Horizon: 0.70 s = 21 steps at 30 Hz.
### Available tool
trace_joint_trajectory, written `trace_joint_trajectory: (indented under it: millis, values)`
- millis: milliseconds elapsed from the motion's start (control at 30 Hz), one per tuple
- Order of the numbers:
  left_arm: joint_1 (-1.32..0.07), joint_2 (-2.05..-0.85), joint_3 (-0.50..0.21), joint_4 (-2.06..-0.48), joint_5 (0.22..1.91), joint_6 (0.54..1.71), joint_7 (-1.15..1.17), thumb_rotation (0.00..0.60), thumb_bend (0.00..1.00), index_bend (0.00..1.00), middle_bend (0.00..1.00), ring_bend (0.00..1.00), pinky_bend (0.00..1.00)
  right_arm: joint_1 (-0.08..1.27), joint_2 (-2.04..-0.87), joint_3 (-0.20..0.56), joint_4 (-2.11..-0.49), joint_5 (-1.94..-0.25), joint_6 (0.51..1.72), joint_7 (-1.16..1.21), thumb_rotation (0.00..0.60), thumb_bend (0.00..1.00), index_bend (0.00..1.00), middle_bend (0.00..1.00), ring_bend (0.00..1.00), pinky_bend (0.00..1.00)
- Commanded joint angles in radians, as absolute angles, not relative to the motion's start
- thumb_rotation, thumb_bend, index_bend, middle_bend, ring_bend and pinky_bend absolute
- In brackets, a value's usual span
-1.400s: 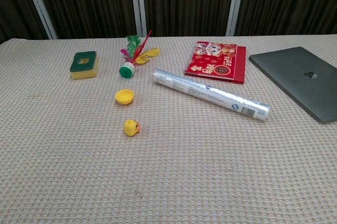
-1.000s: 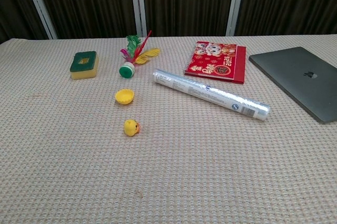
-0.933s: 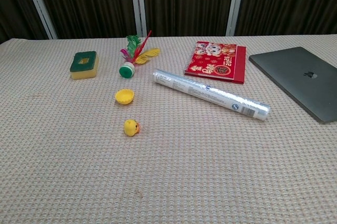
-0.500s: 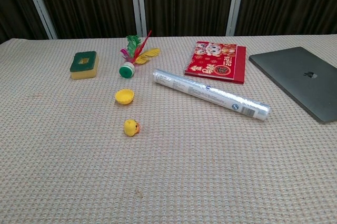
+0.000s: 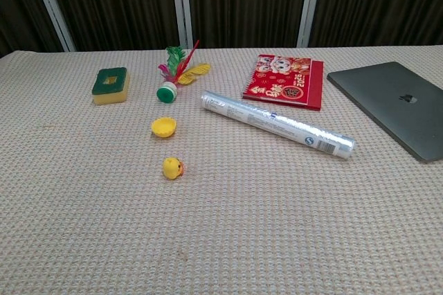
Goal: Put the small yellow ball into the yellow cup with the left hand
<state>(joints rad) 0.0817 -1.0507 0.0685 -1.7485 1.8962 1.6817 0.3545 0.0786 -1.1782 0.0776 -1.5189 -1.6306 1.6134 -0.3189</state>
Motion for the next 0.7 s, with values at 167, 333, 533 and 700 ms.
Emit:
trace_joint_trajectory:
  millis: [167,333,533,700]
  values:
    - [0.041,-1.022,0.054,-1.764,1.894,1.629,0.363,0.600,0.07,0.00,0.00,0.00,0.00,0.080,-1.178,0.077,-1.518,-1.633,1.611,-0.316,0.600,0.00,0.21,0.00,0.00,0.00]
    - [-0.003,-0.993,0.024,-1.804,1.850,1.565,0.383,0.600,0.08,0.00,0.00,0.00,0.00,0.082,-1.177,0.076,-1.518,-1.635,1.607,-0.313,0.600,0.00,0.21,0.00,0.00,0.00]
    - [-0.058,-0.996,-0.017,-1.841,1.751,1.472,0.411,0.600,0.10,0.00,0.00,0.00,0.03,0.082,-1.176,0.073,-1.518,-1.638,1.607,-0.306,0.600,0.00,0.21,0.00,0.00,0.00]
    - [-0.111,-1.022,-0.060,-1.863,1.651,1.394,0.427,0.600,0.10,0.00,0.00,0.00,0.03,0.083,-1.175,0.072,-1.520,-1.638,1.603,-0.299,0.600,0.00,0.21,0.00,0.00,0.00]
